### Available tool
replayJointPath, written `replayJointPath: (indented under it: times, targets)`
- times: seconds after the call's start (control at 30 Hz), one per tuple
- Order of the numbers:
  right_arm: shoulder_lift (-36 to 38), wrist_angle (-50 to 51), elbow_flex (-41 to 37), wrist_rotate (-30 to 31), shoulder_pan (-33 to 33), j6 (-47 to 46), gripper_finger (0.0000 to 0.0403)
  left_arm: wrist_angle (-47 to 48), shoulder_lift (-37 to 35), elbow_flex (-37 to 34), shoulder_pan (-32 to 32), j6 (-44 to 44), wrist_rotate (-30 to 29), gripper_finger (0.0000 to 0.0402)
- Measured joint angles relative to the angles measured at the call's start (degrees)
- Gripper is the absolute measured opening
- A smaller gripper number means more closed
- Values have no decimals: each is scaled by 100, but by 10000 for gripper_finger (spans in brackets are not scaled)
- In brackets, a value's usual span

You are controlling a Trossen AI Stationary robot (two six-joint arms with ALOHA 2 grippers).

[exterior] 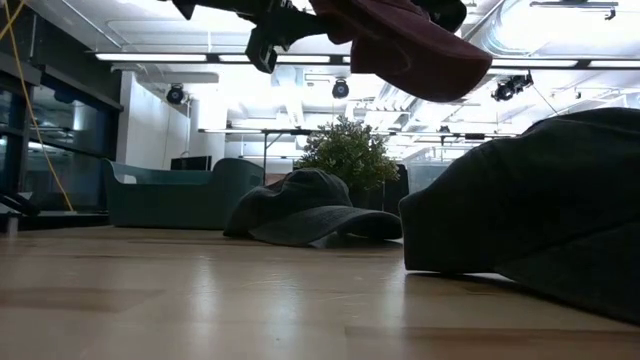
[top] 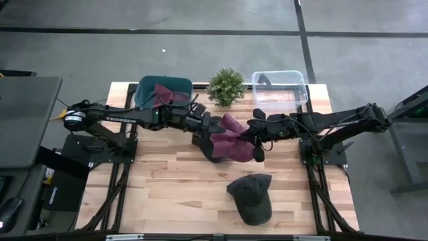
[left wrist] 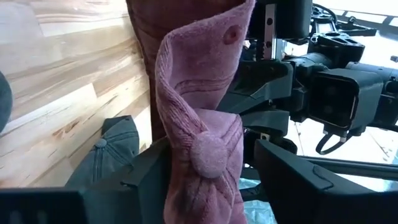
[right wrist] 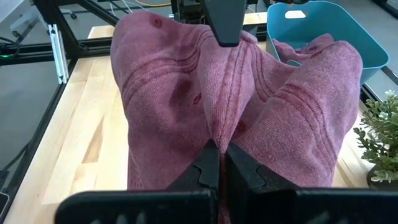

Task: Pick & Place hat
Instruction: Put the dark red cap into the blue bin

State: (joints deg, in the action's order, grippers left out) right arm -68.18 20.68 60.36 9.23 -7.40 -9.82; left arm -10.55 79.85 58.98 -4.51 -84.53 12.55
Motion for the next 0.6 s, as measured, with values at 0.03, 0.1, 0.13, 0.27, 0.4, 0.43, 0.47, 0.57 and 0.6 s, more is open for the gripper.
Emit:
replayJointPath:
  times: [0.03, 0.1, 0.13, 0.27, 0.4, 0.43, 0.47, 0.57, 0.6]
  targets:
    - [0, 1, 0, 0, 0, 0, 0, -2, 0, 0, 0, 0, 14, 209]
    - [0, 0, 0, 0, 0, 1, 0, -4, 0, 0, 0, -27, 44, 197]
    - [0, -1, 0, 0, 0, 2, 0, -5, 0, 0, 0, -60, 45, 191]
    - [0, -1, 0, 0, 0, 19, 0, -200, 0, 0, 0, -114, 104, 171]
    - [0, -4, 0, 0, -2, 87, 0, -506, 82, 2, 0, -129, 150, 157]
    - [0, -4, 0, -2, 0, 87, 0, -494, 118, 2, 0, -128, 151, 156]
    - [0, -3, 0, -1, 0, 88, 0, -432, 132, -3, 0, -132, 162, 155]
    - [0, -8, 0, -25, 0, 90, 0, -474, 121, -4, 0, -175, 167, 154]
    - [0, -23, 0, -39, 0, 90, 0, -502, 152, 0, 0, -217, 171, 154]
